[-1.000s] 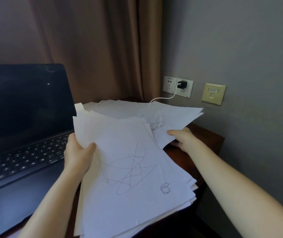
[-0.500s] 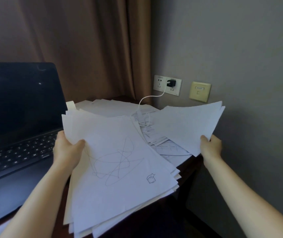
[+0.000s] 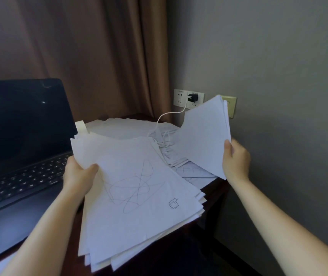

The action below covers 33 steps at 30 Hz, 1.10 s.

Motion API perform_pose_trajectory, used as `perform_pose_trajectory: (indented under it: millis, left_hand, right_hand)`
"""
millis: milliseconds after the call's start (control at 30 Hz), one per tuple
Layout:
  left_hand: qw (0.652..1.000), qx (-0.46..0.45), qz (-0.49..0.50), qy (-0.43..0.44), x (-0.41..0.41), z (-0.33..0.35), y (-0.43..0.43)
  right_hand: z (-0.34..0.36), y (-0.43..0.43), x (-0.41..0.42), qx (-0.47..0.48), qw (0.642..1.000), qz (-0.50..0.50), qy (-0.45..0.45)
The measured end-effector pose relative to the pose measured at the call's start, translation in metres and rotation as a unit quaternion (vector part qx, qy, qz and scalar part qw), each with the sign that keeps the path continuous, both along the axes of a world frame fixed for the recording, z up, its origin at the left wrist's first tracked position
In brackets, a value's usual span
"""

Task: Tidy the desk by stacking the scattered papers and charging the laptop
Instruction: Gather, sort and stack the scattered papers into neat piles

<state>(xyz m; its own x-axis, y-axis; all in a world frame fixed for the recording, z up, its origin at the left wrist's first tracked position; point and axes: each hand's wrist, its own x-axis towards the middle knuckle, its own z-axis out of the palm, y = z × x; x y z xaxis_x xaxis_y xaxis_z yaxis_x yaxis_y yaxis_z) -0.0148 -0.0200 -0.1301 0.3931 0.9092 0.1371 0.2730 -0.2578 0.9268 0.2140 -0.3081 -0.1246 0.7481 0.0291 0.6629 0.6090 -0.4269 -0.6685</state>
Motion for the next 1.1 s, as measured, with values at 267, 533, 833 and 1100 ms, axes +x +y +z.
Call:
perform_pose_trajectory:
  millis: [267,533,833,1100]
  left_hand:
    - [0.997,-0.075,0.004,-0.018,-0.001,0.009,-0.003]
    - [0.976,-0.179,-0.065,-0.102,-0.007,0.017,-0.006]
    - [0.998,-0.056,-0.022,-0.003,-0.002,0.006,-0.005]
    - [0.999,-0.022,-0.033,-0.032,-0.008,0.013,-0.008]
  right_hand:
    - [0.02,0.006,-0.072,-0.082,0.898,0.295,-0.316]
    - [-0.02,0.03,-0.101,-0.362,0.794,0.446,-0.199]
    - [0.022,0.043,-0.045,-0.357,0.873,0.317,0.098]
    - [0.027,0.083,0.022,-0.544,0.794,0.252,0.097]
